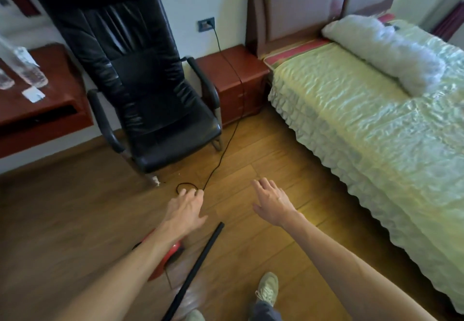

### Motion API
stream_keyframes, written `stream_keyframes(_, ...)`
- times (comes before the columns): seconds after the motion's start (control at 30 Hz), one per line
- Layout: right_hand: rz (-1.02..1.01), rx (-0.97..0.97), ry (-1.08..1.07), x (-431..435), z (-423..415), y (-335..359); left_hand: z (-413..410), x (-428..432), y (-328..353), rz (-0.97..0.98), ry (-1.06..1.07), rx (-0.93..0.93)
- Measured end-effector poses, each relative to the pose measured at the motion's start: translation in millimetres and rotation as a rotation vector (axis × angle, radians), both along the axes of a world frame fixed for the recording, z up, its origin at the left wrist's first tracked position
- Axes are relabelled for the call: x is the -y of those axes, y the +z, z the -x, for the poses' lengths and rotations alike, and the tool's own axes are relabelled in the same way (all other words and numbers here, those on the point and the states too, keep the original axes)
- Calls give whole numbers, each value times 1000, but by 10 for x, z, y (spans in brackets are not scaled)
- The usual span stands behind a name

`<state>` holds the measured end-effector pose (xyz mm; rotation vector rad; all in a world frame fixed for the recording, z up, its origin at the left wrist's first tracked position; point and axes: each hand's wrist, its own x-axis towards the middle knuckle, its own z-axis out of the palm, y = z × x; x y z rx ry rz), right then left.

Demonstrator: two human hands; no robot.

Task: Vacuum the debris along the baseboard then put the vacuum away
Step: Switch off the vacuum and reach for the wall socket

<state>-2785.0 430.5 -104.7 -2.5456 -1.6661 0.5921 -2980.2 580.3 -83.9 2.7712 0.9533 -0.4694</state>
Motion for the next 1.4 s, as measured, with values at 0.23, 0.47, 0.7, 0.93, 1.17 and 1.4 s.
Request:
stream_keyframes(0.23,-55,17,-33,410,-949,312,-1104,308,283,-63,-57,31)
stream_keyframes(0.47,-50,36,-117,612,-1687,451,-1924,263,370,-52,-59,33)
stream_keyframes(0.7,-26,27,-183,425,-2361,491,-2641,-50,393,-83,-80,35)
stream_keyframes(0.93,-26,44,-183,-279,-3068,616,-3417,-756,445,-98,-66,102)
stream_keyframes(1.17,-60,25,-168,-1037,-3717,756,-4000,-1419,523,-71,-39,118)
stream_keyframes(1.4,-46,26,-101,-1646,-4271,671,-4435,-1919,428,-66,10,110)
